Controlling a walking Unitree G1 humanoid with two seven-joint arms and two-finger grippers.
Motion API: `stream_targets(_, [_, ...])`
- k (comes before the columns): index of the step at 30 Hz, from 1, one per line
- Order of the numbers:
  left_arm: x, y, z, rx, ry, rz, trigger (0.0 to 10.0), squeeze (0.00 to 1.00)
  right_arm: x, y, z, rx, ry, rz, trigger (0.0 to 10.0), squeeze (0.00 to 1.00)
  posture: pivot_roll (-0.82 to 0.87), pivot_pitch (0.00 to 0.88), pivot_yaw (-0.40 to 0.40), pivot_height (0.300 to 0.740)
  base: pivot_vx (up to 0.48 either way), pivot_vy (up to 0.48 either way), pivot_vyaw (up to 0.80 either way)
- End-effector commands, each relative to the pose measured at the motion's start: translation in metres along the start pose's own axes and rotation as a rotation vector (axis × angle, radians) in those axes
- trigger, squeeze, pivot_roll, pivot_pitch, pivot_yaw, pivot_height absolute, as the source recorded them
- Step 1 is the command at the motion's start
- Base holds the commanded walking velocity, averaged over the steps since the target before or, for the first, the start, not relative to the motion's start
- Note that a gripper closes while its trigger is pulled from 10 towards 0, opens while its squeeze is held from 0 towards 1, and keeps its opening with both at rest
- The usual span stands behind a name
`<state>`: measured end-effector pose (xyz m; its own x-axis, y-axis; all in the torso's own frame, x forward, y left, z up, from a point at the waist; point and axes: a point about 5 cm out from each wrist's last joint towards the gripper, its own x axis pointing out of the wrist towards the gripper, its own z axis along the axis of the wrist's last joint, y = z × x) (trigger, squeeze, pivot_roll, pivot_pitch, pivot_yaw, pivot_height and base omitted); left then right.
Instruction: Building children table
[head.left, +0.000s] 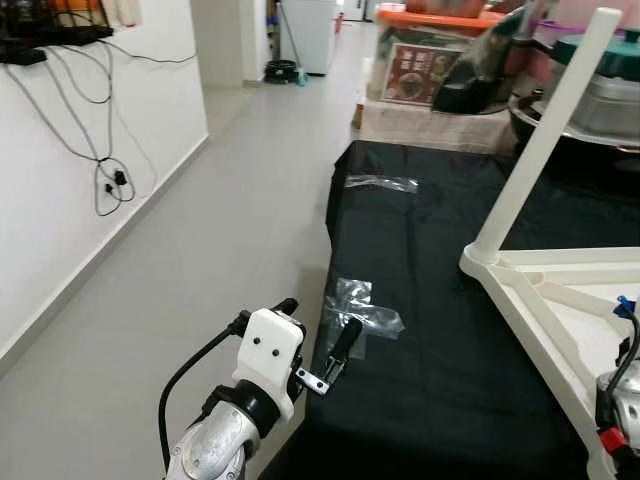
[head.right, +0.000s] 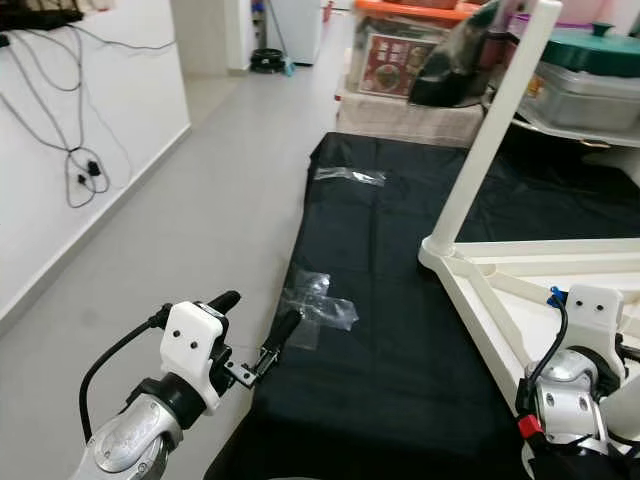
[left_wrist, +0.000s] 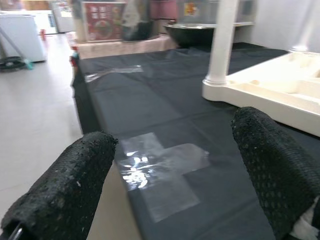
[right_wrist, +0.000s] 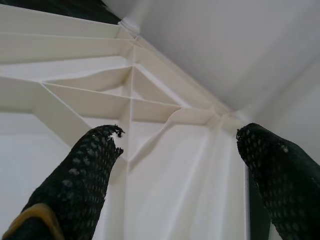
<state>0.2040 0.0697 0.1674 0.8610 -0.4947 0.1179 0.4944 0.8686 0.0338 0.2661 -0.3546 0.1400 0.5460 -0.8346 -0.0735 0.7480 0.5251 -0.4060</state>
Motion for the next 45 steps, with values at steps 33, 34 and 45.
stream_targets(33, [-0.008,-0.014,0.004,-0.031,0.035,-0.053,10.0,0.00,-0.001,0.112,0.097,-0.308,-0.032,0.891,10.0,0.00,0.11,0.114,-0.074,0.740,0.000,0.000,0.00])
stream_targets(34, [-0.008,-0.014,0.004,-0.032,0.035,-0.053,10.0,0.00,0.001,0.110,0.094,-0.312,-0.013,0.889,10.0,0.00,0.11,0.114,-0.074,0.740,0.000,0.000,0.00])
stream_targets(45, [-0.009,-0.015,0.004,-0.037,0.038,-0.054,10.0,0.00,0.010,0.095,0.064,-0.410,0.132,0.937,10.0,0.00,0.10,0.136,-0.069,0.740,0.000,0.000,0.00])
